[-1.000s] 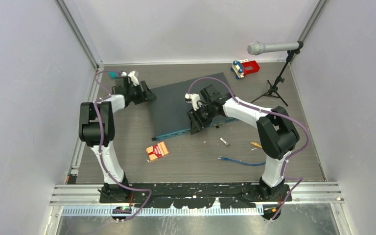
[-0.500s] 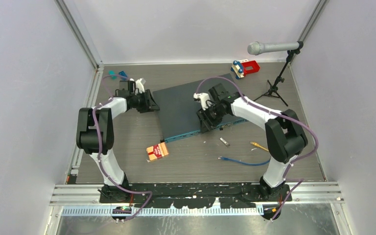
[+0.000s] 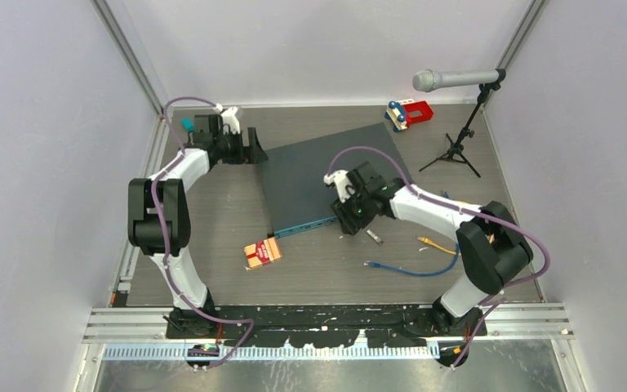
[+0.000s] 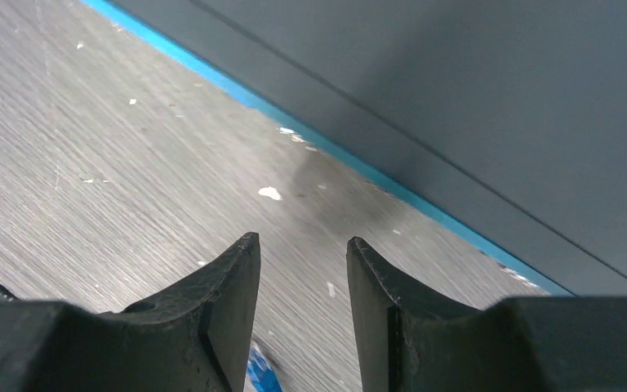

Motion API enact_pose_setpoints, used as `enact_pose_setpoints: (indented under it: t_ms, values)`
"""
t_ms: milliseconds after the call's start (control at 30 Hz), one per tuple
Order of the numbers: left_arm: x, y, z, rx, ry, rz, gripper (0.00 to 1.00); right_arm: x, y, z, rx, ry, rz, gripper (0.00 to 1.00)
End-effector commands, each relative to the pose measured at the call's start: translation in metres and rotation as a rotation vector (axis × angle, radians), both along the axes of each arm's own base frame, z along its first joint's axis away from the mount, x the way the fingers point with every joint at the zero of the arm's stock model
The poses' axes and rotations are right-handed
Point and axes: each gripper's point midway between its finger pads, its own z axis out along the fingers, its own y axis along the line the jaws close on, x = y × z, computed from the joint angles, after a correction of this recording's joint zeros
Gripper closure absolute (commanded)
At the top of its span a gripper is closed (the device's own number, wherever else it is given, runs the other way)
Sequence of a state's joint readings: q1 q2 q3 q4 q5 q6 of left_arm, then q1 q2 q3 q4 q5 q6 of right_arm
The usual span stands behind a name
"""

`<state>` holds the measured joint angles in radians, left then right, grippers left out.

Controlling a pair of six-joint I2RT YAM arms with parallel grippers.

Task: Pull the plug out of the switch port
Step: Move the switch port to the center of the board.

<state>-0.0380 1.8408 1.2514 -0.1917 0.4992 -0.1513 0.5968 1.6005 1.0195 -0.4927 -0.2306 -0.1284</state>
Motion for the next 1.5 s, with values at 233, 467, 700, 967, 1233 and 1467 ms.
enact_pose_setpoints:
  t_ms: [233, 467, 700, 967, 1233, 1467]
  values:
    - [0.069, -0.045, 0.022, -0.059, -0.115, -0.179, 0.11, 0.025, -0.007, 0.023, -0.029, -0.219, -0.086, 0.51]
    - [0.084, -0.070, 0.020, -0.058, -0.123, -0.188, 0.11, 0.017, -0.069, 0.045, -0.071, -0.213, -0.077, 0.51]
    - [0.099, -0.089, 0.001, -0.059, -0.072, -0.174, 0.11, 0.010, -0.135, 0.029, -0.180, -0.169, -0.115, 0.51]
    - [0.102, -0.102, -0.019, -0.075, -0.031, -0.174, 0.15, 0.025, -0.170, 0.002, -0.226, -0.109, -0.184, 0.52]
    - [0.083, -0.105, -0.042, -0.083, 0.035, -0.209, 0.26, 0.076, -0.181, -0.032, -0.246, -0.078, -0.263, 0.55]
    - [0.041, -0.098, -0.066, -0.099, 0.150, -0.184, 0.38, 0.123, -0.167, -0.031, -0.186, -0.119, -0.308, 0.58]
